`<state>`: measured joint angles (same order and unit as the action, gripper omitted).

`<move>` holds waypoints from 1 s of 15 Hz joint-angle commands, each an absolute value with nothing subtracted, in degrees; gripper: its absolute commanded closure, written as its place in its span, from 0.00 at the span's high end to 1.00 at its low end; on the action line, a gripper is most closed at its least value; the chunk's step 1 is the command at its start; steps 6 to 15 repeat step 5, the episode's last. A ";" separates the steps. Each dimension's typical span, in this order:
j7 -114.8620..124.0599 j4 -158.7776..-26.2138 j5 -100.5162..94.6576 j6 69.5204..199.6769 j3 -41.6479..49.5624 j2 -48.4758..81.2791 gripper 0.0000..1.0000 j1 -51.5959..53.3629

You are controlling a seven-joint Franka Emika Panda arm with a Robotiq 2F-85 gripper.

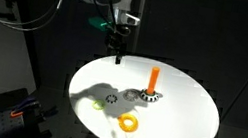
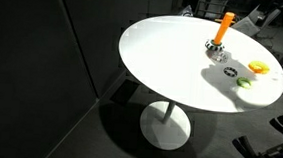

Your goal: Remove the colorless ring from the orange rod and put it on the table

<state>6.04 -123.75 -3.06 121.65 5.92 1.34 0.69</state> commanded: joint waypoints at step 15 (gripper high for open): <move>6.04 -124.64 -3.06 121.29 4.66 -0.37 1.00 -0.75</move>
